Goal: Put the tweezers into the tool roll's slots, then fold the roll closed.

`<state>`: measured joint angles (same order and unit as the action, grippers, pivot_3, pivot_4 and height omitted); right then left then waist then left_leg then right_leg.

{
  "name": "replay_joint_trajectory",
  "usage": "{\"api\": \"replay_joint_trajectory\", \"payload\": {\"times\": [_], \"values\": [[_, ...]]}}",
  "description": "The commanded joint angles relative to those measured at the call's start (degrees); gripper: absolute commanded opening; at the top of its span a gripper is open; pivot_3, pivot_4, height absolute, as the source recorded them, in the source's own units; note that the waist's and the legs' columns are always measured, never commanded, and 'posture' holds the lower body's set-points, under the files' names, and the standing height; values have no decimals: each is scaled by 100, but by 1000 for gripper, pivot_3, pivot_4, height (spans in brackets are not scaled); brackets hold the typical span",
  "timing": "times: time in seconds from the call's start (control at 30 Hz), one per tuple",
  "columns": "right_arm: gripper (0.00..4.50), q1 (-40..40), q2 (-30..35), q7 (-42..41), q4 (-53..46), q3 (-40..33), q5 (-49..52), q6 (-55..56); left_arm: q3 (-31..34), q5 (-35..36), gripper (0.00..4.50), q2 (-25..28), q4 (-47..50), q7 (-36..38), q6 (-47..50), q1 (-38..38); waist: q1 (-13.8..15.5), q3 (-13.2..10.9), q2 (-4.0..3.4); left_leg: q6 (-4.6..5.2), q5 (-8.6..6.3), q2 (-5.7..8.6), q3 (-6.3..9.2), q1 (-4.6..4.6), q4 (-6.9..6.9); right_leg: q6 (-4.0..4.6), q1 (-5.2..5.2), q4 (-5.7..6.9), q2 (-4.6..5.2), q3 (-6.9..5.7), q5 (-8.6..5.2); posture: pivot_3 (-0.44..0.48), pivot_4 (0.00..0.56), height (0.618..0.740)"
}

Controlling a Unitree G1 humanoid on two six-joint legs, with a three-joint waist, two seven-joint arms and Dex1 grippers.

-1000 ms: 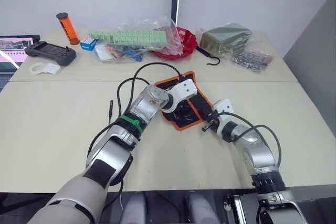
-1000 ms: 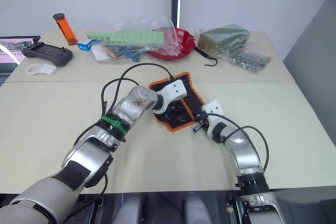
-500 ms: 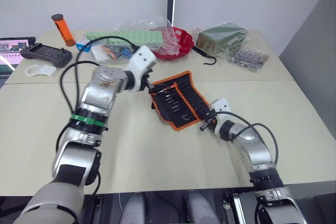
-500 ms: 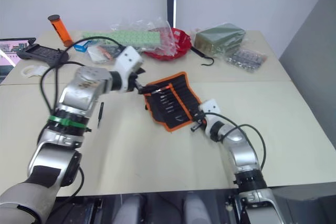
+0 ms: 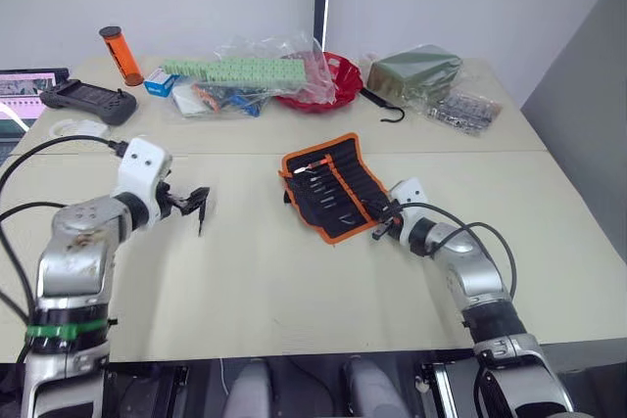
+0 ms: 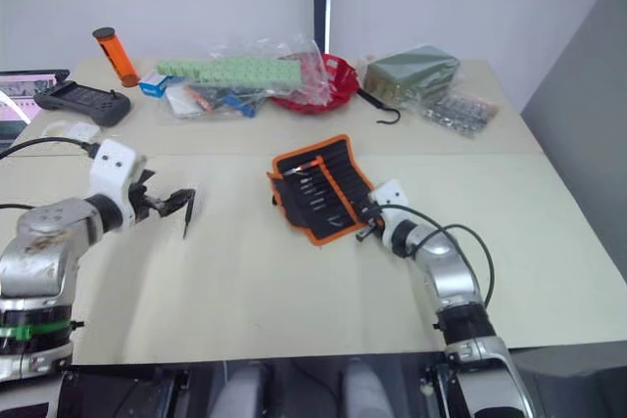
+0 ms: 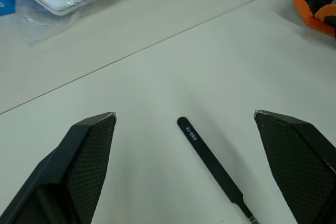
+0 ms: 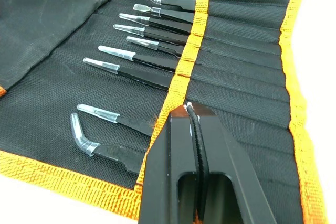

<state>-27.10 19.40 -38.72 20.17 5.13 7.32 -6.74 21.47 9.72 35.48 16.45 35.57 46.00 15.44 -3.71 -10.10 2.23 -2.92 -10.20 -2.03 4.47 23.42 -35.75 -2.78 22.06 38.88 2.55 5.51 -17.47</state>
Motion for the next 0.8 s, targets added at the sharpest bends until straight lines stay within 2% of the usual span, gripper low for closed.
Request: {"api": "replay_joint_trajectory", "payload": {"times": [0.03,0.1,0.17,0.3,0.43,0.53,0.63,0.8], "values": [[0,28,-37,-119,339,145,-133,43,875,512,4488,-235,834,-158,197,-584,-17,0,0,0,0,-2,-1,-5,3,0,0,-1,-1,0,0,0,150,740],[0,2,-57,-160,434,153,-125,110,1500,868,4488,-530,1228,-171,141,-1107,-44,1,1,0,-1,-6,-3,-9,6,1,-1,-2,-3,-1,0,0,150,740],[0,-33,-73,-212,546,160,-120,182,2013,960,4488,-792,1456,-160,-342,-1783,-44,3,4,-4,-3,-10,-14,-13,9,3,-1,-3,0,1,0,0,150,740],[0,-120,-99,-285,759,169,-135,286,2279,940,4488,-1208,1526,-73,-1230,-2905,-29,7,8,-4,-5,-14,-18,-22,10,9,-6,-11,-2,1,-1,0,150,740],[0,-224,-110,-341,918,160,-146,357,2486,1137,4488,-1721,1429,-24,-1886,-3779,-30,10,12,-4,-6,-18,-24,-54,10,17,-58,-50,-2,-1,-1,0,150,740],[0,-281,-110,-384,1008,164,-150,396,2645,1319,4488,-1918,1344,-54,-2168,-4247,-28,12,17,-3,-9,-32,-27,-71,16,32,-86,-85,-10,-7,-10,0,150,740],[0,-308,-116,-401,1064,167,-159,421,2590,1330,4488,-1883,1259,-43,-2317,-4561,-29,13,16,-3,-10,-35,-30,-72,19,37,-85,-85,-12,-7,-14,0,150,740],[0,-333,-123,-428,1122,167,-165,455,2614,1493,4488,-1780,1023,-70,-2544,-4708,-30,14,18,-3,-10,-35,-32,-75,31,41,-83,-88,-12,-5,-18,0,150,740]]}}
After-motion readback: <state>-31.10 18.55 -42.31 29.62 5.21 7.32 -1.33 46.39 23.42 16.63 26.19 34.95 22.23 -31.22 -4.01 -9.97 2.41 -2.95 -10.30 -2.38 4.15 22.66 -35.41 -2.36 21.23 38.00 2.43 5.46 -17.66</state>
